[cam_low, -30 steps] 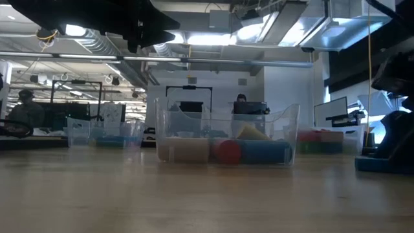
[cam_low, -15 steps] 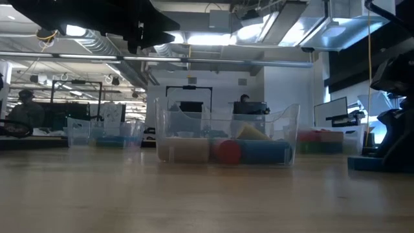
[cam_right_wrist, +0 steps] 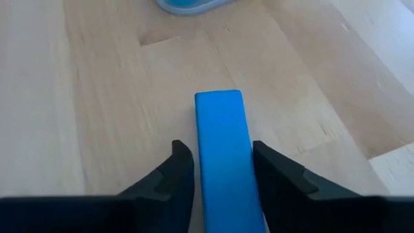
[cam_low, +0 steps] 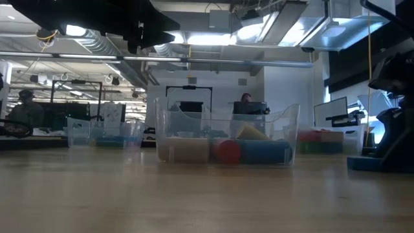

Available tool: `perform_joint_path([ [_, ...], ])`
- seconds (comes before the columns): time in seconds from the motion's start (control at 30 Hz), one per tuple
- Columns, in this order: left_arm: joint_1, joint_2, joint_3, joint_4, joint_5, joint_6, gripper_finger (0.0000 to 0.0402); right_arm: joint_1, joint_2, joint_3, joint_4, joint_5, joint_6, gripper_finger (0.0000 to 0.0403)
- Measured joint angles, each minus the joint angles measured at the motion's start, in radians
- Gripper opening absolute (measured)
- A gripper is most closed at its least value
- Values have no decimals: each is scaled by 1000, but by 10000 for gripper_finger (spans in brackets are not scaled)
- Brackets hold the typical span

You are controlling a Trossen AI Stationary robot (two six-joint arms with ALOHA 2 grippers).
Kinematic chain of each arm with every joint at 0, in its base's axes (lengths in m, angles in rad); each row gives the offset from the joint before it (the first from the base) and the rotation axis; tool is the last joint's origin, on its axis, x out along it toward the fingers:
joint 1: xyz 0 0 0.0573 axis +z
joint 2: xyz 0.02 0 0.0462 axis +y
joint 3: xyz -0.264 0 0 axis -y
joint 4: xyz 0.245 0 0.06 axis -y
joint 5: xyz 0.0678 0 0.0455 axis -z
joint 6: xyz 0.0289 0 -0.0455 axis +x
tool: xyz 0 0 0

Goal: Sort blocks by size
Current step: Put the blue rectangular block into the top left transparent bin

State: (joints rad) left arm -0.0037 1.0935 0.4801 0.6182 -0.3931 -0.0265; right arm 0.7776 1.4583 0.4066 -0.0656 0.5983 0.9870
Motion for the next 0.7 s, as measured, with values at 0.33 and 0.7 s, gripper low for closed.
perform_joint_path([
  [0.33,0,0,0,0,0,0,210,1,1,51,-66,-30,-32,104],
  [0.7,0,0,0,0,0,0,210,1,1,52,-65,-14,-27,105],
])
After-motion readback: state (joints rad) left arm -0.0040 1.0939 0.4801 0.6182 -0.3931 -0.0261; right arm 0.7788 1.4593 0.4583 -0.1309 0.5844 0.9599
